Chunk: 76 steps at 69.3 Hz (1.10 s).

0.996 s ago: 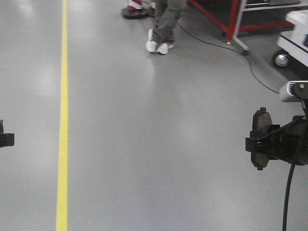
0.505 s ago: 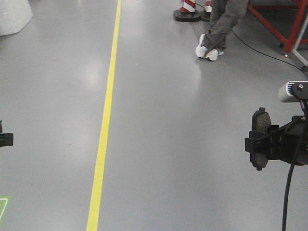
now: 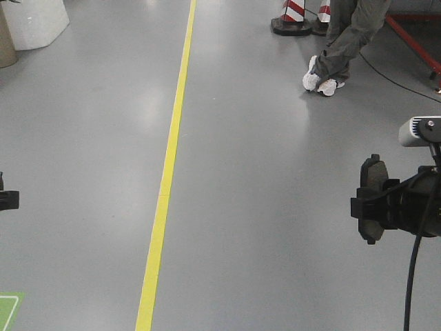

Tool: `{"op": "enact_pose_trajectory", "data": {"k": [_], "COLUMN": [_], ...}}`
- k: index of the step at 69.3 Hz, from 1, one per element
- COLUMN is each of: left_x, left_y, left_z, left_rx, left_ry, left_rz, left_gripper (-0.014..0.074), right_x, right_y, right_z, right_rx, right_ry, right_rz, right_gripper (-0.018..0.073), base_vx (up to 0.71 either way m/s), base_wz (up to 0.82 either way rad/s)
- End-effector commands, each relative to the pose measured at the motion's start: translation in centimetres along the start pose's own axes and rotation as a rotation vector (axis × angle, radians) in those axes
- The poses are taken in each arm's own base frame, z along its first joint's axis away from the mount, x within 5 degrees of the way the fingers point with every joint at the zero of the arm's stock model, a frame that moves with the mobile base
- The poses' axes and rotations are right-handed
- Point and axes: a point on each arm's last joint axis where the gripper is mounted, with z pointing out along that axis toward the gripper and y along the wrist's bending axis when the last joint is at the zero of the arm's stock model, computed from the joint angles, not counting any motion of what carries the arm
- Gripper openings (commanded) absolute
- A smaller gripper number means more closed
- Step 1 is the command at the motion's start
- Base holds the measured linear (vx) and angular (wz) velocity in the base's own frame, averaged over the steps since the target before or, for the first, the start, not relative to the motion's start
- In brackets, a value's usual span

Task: Move and align brake pads A on conveyor
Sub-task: 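Drive along the yellow floor line carrying both pads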

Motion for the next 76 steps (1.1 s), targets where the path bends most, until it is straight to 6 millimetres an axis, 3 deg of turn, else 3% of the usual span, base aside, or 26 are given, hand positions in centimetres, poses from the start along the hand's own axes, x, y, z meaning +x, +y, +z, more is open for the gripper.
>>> {"op": "enact_pose_trajectory", "data": {"k": [1,76], "left_x": [-1.25,-1.26], "left_y": [-0.21,-0.21], "left_z": [-1.16,-1.16], "left_rx": [0.023,0.023], "left_ry": [-0.110,-0.111], "left_rz": [0.001,0.001], "left_gripper": [0.0108,0.0108], "right_x": [-1.65,-1.65], "right_y": [0.14,0.14], "right_z": [-1.03,-1.03], "right_rx": [-0.011,-0.011], "right_ry": [-0.125,-0.125], "right_rz": [-0.006,-0.006], "right_gripper": [0.0060,0.0060], "base_vx": [0.24,0.32], "base_wz": [0.00,-0.04]}}
